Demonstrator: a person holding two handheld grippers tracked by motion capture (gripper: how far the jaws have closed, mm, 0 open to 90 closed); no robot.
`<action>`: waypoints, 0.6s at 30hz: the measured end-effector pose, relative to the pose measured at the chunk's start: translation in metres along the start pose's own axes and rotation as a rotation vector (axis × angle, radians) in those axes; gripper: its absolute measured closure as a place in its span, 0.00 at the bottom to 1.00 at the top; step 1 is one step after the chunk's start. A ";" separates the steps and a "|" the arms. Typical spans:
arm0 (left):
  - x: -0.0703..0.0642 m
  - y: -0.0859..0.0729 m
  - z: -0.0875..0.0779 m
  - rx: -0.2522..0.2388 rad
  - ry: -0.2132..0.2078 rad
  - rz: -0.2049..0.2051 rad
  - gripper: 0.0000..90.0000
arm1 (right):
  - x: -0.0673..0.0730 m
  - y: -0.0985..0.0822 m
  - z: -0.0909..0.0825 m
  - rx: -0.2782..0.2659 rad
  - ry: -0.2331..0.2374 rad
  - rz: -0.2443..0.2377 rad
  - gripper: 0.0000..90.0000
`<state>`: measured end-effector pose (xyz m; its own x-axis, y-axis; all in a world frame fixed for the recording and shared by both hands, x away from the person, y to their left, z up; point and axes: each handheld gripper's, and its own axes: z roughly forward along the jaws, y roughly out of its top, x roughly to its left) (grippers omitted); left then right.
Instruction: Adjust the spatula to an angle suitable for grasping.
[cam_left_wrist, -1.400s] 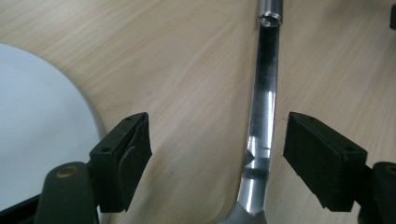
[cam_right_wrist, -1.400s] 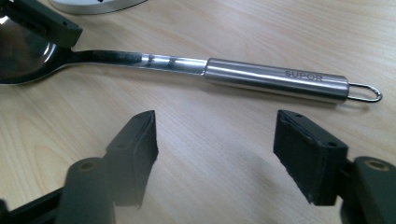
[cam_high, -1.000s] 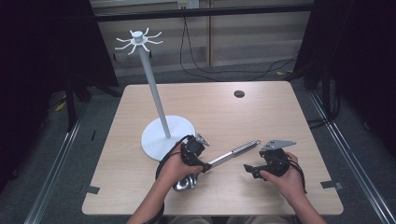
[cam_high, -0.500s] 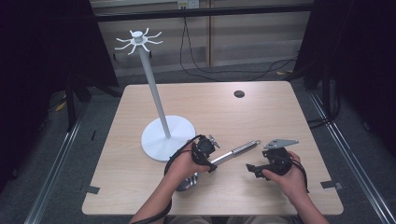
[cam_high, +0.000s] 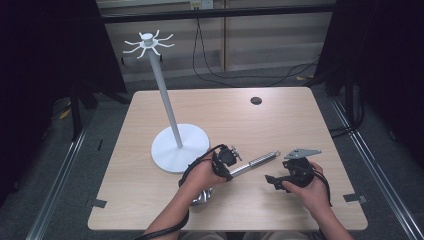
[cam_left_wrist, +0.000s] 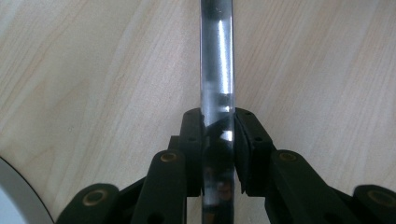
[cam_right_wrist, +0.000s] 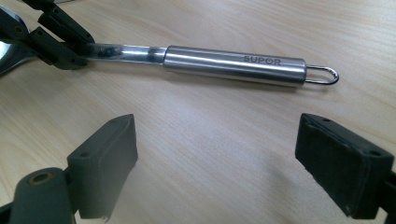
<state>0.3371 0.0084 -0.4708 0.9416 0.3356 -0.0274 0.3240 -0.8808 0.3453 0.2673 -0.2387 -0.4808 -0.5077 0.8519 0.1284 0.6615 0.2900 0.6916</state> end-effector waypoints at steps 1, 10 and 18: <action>-0.001 0.000 0.000 -0.004 0.008 0.010 0.83 | 0.000 0.000 0.000 0.001 -0.001 0.002 0.14; 0.008 -0.013 -0.017 -0.083 0.004 -0.034 0.84 | -0.001 0.000 0.001 0.001 0.002 0.005 0.14; 0.017 -0.028 -0.041 -0.186 0.046 -0.078 0.84 | 0.001 0.000 0.002 -0.013 0.014 0.011 0.10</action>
<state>0.3403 0.0523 -0.4429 0.9077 0.4192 -0.0197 0.3695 -0.7761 0.5109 0.2681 -0.2373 -0.4816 -0.5081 0.8488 0.1462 0.6599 0.2746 0.6994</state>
